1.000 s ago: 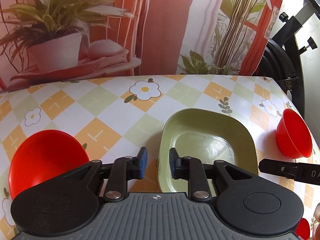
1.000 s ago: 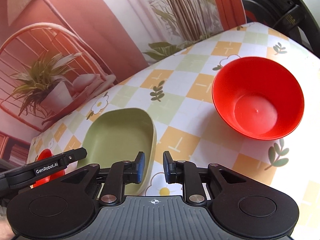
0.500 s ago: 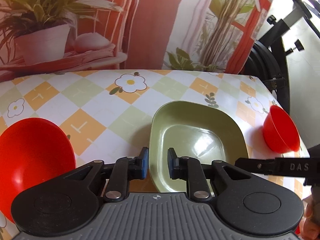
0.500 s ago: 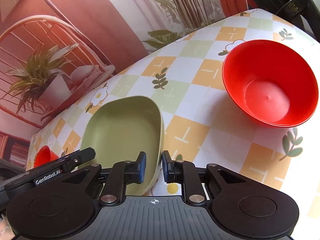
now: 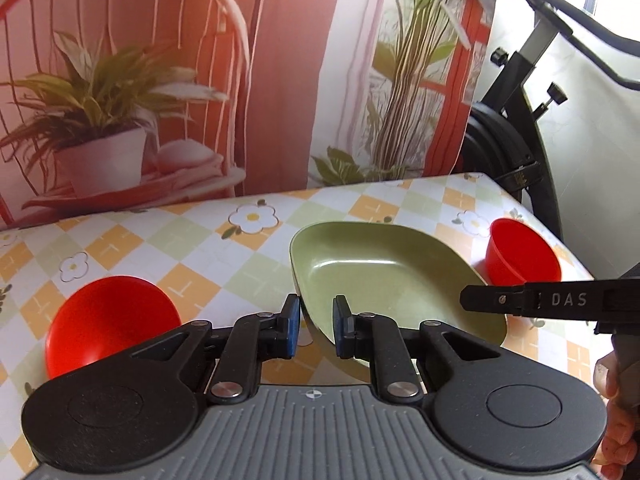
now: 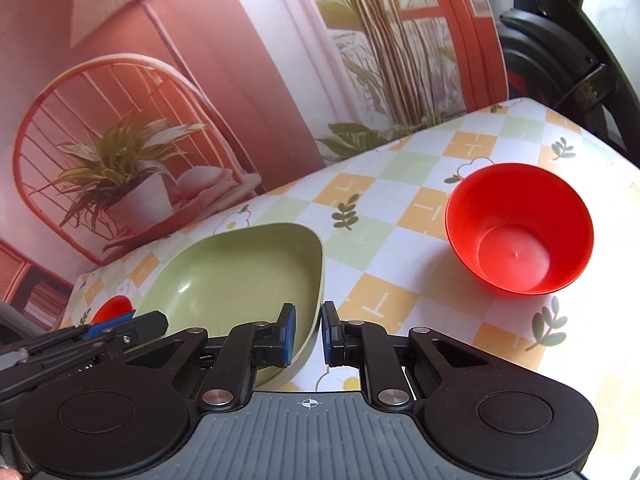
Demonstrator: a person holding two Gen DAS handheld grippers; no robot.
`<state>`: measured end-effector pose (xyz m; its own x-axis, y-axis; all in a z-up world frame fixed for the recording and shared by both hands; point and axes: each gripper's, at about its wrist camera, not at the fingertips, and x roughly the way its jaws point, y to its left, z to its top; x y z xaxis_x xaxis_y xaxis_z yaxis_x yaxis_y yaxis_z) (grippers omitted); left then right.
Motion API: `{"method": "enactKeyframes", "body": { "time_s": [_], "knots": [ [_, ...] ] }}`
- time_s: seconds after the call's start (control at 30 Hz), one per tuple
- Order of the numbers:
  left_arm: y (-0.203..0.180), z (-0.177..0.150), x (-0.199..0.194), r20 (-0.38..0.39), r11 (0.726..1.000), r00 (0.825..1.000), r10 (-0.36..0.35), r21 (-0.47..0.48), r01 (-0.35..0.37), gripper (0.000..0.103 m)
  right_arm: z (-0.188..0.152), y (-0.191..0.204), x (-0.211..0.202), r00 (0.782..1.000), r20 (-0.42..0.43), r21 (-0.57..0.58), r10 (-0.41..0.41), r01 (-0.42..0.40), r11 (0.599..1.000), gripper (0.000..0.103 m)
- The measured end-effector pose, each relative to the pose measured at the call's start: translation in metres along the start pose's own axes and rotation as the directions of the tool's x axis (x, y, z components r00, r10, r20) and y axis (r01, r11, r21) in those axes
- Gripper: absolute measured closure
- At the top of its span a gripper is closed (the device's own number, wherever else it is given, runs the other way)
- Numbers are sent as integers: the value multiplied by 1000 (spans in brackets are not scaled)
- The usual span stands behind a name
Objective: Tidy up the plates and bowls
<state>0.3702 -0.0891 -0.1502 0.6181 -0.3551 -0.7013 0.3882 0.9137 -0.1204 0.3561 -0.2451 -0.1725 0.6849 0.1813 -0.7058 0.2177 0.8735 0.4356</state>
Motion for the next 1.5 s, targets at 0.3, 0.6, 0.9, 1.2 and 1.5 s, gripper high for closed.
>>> {"method": "enactKeyframes", "body": {
  "time_s": [0.3, 0.6, 0.9, 1.2, 1.5],
  "knots": [
    [6, -23, -60, 76, 999, 997, -20, -43, 23, 85, -20, 17, -36, 995, 69, -82, 69, -63, 995, 90],
    [16, -69, -99, 99, 990, 994, -40, -129, 53, 83, -54, 31, -49, 993, 61, -152, 105, -95, 984, 90],
    [14, -105, -105, 39, 993, 998, -51, -105, 55, 82, -80, 44, -56, 995, 67, -250, 79, -60, 966, 90],
    [24, -124, -98, 5, 986, 999, -51, -159, 51, 82, -94, 52, -46, 998, 33, -282, 53, -41, 959, 89],
    [28, -132, -95, -6, 985, 999, -43, -169, 41, 82, -99, 58, -33, 1000, 4, -309, 27, -25, 951, 90]
  ]
}}
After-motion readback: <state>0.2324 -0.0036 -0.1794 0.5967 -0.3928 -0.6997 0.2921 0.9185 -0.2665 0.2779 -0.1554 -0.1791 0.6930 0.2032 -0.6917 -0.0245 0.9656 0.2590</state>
